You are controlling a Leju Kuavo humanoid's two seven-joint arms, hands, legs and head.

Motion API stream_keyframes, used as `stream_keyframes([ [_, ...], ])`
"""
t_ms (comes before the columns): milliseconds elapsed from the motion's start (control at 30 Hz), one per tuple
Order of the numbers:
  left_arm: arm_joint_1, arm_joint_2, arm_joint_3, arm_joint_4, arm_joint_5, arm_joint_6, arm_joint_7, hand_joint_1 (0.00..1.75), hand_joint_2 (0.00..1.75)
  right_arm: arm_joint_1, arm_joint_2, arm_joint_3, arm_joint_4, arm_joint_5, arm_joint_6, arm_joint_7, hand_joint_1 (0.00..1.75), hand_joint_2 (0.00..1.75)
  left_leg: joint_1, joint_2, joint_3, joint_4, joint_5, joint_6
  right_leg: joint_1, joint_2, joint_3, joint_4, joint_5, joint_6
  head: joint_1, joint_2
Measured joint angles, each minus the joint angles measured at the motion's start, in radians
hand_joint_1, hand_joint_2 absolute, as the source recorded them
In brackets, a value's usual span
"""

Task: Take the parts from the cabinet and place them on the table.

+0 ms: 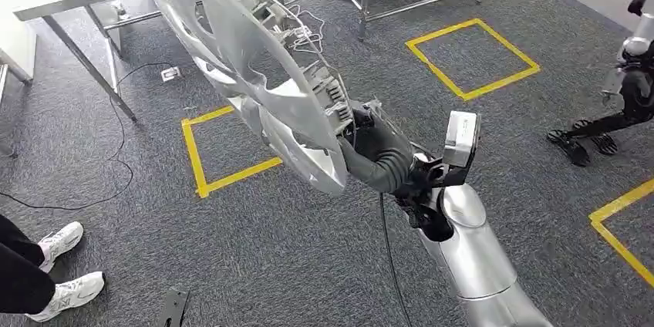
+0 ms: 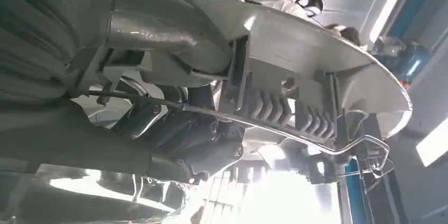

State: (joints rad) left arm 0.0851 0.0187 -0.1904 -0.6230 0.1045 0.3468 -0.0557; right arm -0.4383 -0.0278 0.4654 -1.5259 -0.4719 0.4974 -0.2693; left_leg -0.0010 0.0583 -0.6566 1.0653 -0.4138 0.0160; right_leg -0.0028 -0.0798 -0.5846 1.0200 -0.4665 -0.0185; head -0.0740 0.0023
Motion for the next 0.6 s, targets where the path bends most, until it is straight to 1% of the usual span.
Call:
stream_keyframes([
  [33,-0.005,0.003,0.000,0.000,0.000,0.000,0.000,0.00,1.75,0.000,0.000,0.000,0.000,0.000,0.000,0.000,1.75,1.75,-0.016,0.050,0.016,-0.030,-0.019,0.011,0.005,-0.011,0.005,-0.001,-0.004,0.004,0.002,0.000],
  [67,-0.008,0.001,-0.001,0.001,0.000,0.000,-0.001,0.00,1.75,-0.002,-0.001,-0.001,0.000,0.000,0.000,0.000,1.75,1.75,-0.018,0.041,0.016,-0.036,-0.015,0.013,0.009,-0.021,0.005,-0.001,-0.006,0.008,0.002,0.000],
  [133,-0.009,0.002,0.000,0.003,0.000,0.000,-0.002,0.00,1.75,0.000,0.001,0.000,0.000,0.000,0.000,0.000,1.75,1.75,-0.020,0.013,0.012,-0.035,-0.017,0.019,0.006,-0.047,0.010,-0.004,-0.011,0.017,0.000,0.000],
  [167,-0.006,0.003,0.000,0.005,0.002,0.000,-0.002,0.00,1.75,-0.001,0.003,0.000,0.000,0.000,0.000,0.000,1.75,1.75,-0.020,-0.003,0.014,-0.043,-0.014,0.024,0.009,-0.060,0.016,-0.011,-0.012,0.021,0.000,0.000],
  [200,-0.004,0.003,0.000,0.005,0.004,0.000,-0.002,0.00,1.75,-0.001,0.006,0.000,-0.002,0.000,0.000,0.000,1.75,1.75,-0.004,-0.016,0.039,-0.065,-0.001,0.031,0.009,-0.049,0.013,-0.008,-0.017,0.026,0.000,0.000],
  [233,-0.005,0.000,0.000,0.006,0.006,-0.001,-0.006,0.00,1.75,-0.001,0.005,0.001,-0.001,0.001,0.000,0.002,1.75,1.75,-0.003,-0.031,0.043,-0.073,0.005,0.031,0.003,0.011,0.005,0.015,-0.028,0.027,0.003,0.000],
  [267,-0.011,0.000,0.000,0.008,0.012,-0.002,-0.010,0.00,1.75,-0.002,0.003,-0.001,-0.002,-0.001,0.000,0.000,1.75,1.75,0.000,-0.045,0.042,-0.073,0.008,0.035,-0.001,0.051,-0.024,0.077,-0.055,0.023,0.003,0.000],
  [300,-0.017,-0.001,0.000,0.012,0.020,-0.002,-0.016,0.00,1.75,-0.001,-0.001,-0.001,-0.002,-0.002,0.000,-0.001,1.75,1.75,0.002,-0.061,0.042,-0.073,0.008,0.035,-0.003,0.070,-0.063,0.156,-0.085,0.021,0.009,0.000],
  [333,-0.018,-0.003,-0.003,0.016,0.026,-0.002,-0.023,0.00,1.75,0.001,-0.003,-0.001,-0.001,-0.002,0.000,0.000,1.75,1.75,0.002,-0.079,0.042,-0.073,0.007,0.036,-0.006,0.076,-0.109,0.239,-0.111,0.023,0.010,0.000],
  [367,-0.018,-0.004,-0.008,0.019,0.032,-0.002,-0.026,0.00,1.75,0.001,-0.004,0.000,0.000,-0.002,0.000,0.000,1.75,1.75,0.003,-0.097,0.042,-0.072,0.006,0.035,-0.008,0.076,-0.146,0.297,-0.120,0.029,0.010,0.000],
  [400,-0.017,-0.004,-0.011,0.026,0.036,-0.002,-0.028,0.00,1.75,0.003,-0.005,0.000,0.000,-0.002,0.000,0.000,1.75,1.75,0.004,-0.113,0.043,-0.072,0.006,0.034,-0.011,0.076,-0.159,0.302,-0.111,0.038,0.010,0.000],
  [433,-0.017,-0.004,-0.015,0.030,0.040,0.000,-0.031,0.00,1.75,0.003,-0.007,0.001,0.000,-0.002,0.000,0.000,1.75,1.75,0.005,-0.132,0.043,-0.070,0.005,0.032,-0.015,0.076,-0.147,0.259,-0.082,0.051,0.010,0.000],
  [467,-0.017,-0.004,-0.017,0.033,0.041,0.000,-0.033,0.00,1.75,0.003,-0.007,0.001,0.000,-0.002,0.000,0.000,1.75,1.75,0.008,-0.149,0.043,-0.067,0.002,0.028,-0.020,0.080,-0.116,0.179,-0.041,0.064,0.010,0.000],
  [500,-0.017,-0.004,-0.019,0.035,0.043,0.000,-0.034,0.00,1.75,0.002,-0.007,0.001,0.000,-0.002,0.000,0.000,1.75,1.75,0.011,-0.166,0.043,-0.061,-0.002,0.022,-0.026,0.092,-0.074,0.082,0.002,0.076,0.010,0.000],
  [533,-0.017,-0.004,-0.022,0.036,0.045,0.001,-0.035,0.00,1.75,0.000,-0.007,0.001,0.000,-0.002,0.000,0.000,1.75,1.75,0.012,-0.180,0.038,-0.052,-0.009,0.012,-0.036,0.135,-0.042,0.002,0.027,0.082,0.011,0.000],
  [567,-0.017,-0.003,-0.024,0.039,0.050,0.002,-0.035,0.00,1.75,0.000,-0.006,0.002,0.000,-0.003,0.000,0.000,1.75,1.75,0.007,-0.192,0.032,-0.043,-0.013,0.004,-0.029,0.139,-0.030,0.001,0.024,0.065,0.013,0.000],
  [600,-0.014,-0.002,-0.025,0.039,0.050,0.003,-0.035,0.00,1.75,0.000,-0.006,0.002,0.000,-0.006,0.000,-0.001,1.75,1.75,0.008,-0.197,0.028,-0.044,-0.012,0.002,-0.025,0.129,-0.034,0.004,0.025,0.052,0.011,0.000],
])
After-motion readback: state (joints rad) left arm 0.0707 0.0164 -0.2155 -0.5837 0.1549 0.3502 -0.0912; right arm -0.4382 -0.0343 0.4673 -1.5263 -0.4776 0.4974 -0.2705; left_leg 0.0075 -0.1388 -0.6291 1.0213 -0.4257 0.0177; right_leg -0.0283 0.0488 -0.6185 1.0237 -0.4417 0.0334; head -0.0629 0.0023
